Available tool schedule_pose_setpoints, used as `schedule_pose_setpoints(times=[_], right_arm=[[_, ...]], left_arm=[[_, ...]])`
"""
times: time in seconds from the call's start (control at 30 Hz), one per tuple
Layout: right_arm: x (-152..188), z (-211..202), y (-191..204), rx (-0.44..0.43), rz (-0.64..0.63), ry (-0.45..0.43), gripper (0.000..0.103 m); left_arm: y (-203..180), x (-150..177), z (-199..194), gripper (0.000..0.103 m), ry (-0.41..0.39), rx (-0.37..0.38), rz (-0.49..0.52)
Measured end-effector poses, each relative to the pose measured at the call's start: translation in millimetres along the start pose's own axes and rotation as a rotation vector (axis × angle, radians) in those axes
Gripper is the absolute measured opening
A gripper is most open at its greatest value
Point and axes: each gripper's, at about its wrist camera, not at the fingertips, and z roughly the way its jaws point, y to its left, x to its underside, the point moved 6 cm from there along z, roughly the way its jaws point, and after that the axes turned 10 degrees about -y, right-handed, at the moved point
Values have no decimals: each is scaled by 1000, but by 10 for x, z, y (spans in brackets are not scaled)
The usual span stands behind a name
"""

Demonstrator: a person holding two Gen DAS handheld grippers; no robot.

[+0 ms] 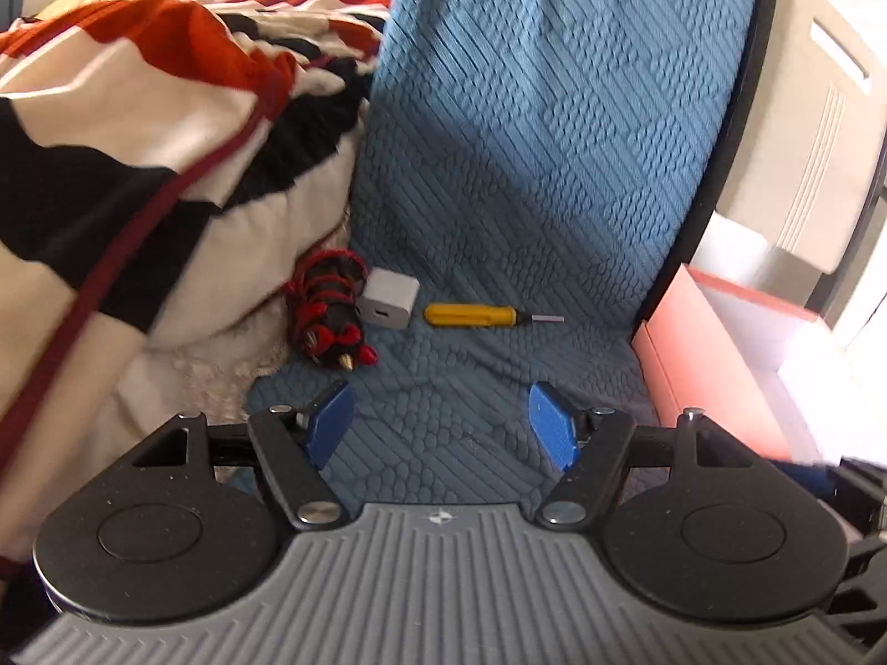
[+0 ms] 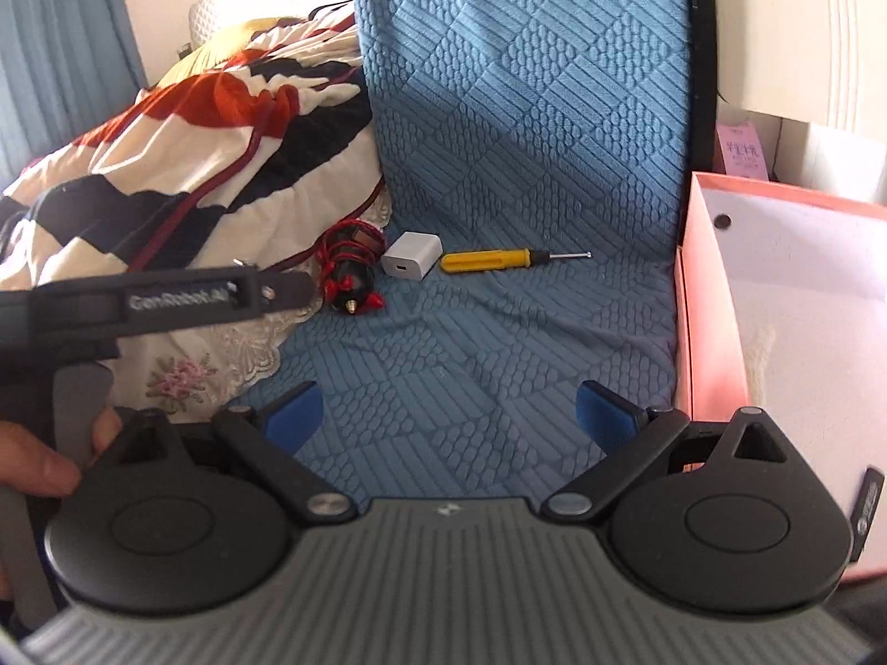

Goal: Organize rigid objects
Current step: 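Move both open grippers back over the remaining objects on the mat, then close the right gripper on the yellow screwdriver while the left gripper closes on the red spiral toy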

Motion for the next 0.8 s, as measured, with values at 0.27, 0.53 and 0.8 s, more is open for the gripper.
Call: schedule_pose_setpoints(times=[0.27, 0.53, 0.8], right_arm=[[-99, 387, -234, 0, -9, 47, 99], [-223, 788, -406, 18, -76, 94, 99], [-408, 1309, -482, -8, -141, 119, 84]], left_arm=[[60, 125, 503, 75, 40, -55, 28], [129, 71, 952, 75, 99, -142, 101], [222, -22, 1354, 78, 121, -223, 144]])
